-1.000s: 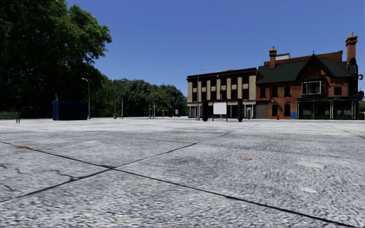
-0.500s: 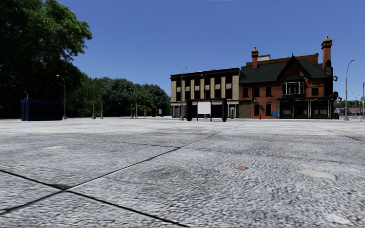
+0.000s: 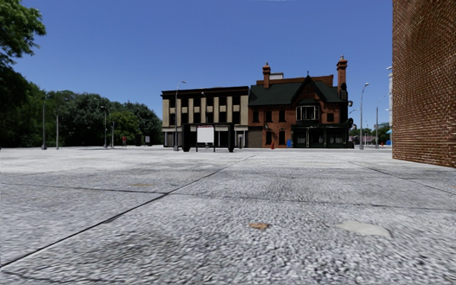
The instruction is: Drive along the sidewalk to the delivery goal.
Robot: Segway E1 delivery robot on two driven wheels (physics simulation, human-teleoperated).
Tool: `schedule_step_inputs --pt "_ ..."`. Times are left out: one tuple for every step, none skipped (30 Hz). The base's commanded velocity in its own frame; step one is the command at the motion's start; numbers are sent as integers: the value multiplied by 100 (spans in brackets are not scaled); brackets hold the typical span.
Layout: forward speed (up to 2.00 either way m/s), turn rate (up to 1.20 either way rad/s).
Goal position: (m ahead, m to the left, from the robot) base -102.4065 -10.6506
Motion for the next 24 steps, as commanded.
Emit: schedule_step_inputs --pt "125 -53" --pt "125 -53" --pt "125 -53" --pt "124 -53" --pt "124 -53" --pt "124 -53" --pt "124 -53" --pt "124 -53" --pt "124 -53" --pt "124 -53" --pt "124 -53" --pt "124 -53" --pt "124 -54" --pt "124 -55" --pt "124 -58" --pt "124 -59" --pt "124 -60" --pt "124 -60" --pt "124 -60" --pt "124 -60" --pt "124 -60" --pt "124 -60" --pt "124 -60" --pt "124 -60"
